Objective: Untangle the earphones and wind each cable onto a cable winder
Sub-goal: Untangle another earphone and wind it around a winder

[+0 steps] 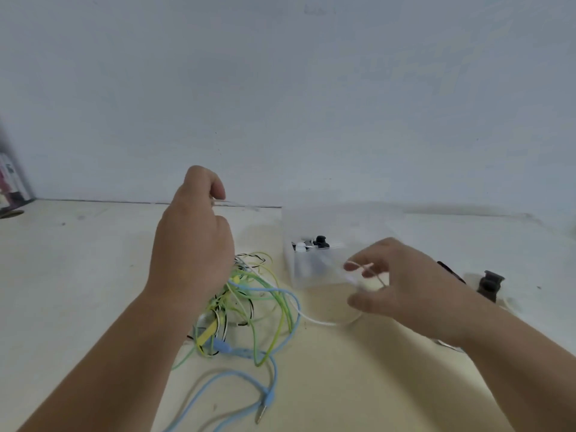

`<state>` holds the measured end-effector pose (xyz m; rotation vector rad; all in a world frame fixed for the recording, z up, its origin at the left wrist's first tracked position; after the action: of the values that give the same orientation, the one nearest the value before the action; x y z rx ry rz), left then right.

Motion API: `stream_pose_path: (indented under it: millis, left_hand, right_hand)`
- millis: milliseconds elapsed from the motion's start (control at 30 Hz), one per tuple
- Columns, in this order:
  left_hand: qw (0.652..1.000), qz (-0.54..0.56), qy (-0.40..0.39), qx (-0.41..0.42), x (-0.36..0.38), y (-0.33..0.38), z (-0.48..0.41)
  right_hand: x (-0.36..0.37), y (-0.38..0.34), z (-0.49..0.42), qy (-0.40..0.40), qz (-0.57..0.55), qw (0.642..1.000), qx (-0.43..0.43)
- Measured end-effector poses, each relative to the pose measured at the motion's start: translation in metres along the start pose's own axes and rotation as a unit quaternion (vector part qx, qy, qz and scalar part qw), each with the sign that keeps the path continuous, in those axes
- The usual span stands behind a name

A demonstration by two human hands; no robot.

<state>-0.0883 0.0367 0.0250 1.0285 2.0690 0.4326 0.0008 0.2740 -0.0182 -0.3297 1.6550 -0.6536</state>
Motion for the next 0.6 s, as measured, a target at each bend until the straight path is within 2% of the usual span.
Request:
stream_pose_path:
  millis: [100, 167, 267, 300, 333, 367, 433, 467, 533, 600]
  left_hand:
    - [1.000, 0.002, -0.007, -0.002, 0.003, 0.004, 0.003]
    - [1.000, 0.008, -0.008, -0.015, 0.004, 0.003, 0.004]
    - [0.999, 0.026, -0.012, -0.023, 0.006, 0.003, 0.004]
    - [0.999, 0.032, -0.010, -0.023, 0.006, 0.003, 0.004]
    - [0.999, 0.036, -0.007, -0.024, 0.006, 0.003, 0.004]
    - [0.999, 0.040, -0.004, -0.026, 0.006, 0.003, 0.004]
    - [0.998, 0.052, 0.001, -0.034, 0.006, 0.002, 0.003]
    - [0.997, 0.059, 0.005, -0.040, 0.006, 0.000, 0.003]
    - [0.996, 0.070, 0.012, -0.054, 0.006, -0.003, 0.001]
    - [0.995, 0.078, 0.012, -0.062, 0.007, -0.005, 0.001]
  right_hand:
    - [-0.011, 0.003, -0.003, 0.096, -0.083, 0.992, 0.019]
    - [-0.021, 0.004, -0.002, 0.163, -0.067, 0.984, 0.021]
    - [-0.032, -0.014, 0.010, 0.241, -0.080, 0.966, -0.047]
    - [-0.030, -0.020, 0.013, 0.225, -0.106, 0.966, -0.072]
    - [-0.024, -0.027, 0.016, 0.175, -0.127, 0.971, -0.097]
    - [-0.012, -0.037, 0.018, 0.097, -0.141, 0.979, -0.113]
    - [0.023, -0.044, 0.023, -0.076, -0.092, 0.987, -0.104]
    - [0.036, -0.042, 0.024, -0.109, -0.031, 0.989, -0.095]
    - [0.051, -0.035, 0.022, -0.100, 0.079, 0.987, -0.102]
    - [0.055, -0.036, 0.020, -0.094, 0.082, 0.985, -0.120]
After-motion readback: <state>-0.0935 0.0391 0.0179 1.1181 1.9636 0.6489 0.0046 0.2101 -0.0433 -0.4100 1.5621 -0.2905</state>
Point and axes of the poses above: each hand's wrist, its own z-axis away from the middle knuckle, its own x-axis out of the palm, y = z × x, the point moved 6 cm from there along -z, towards the middle knuckle, and after that the axes turned 4 degrees about x, right-handed, at the moved point
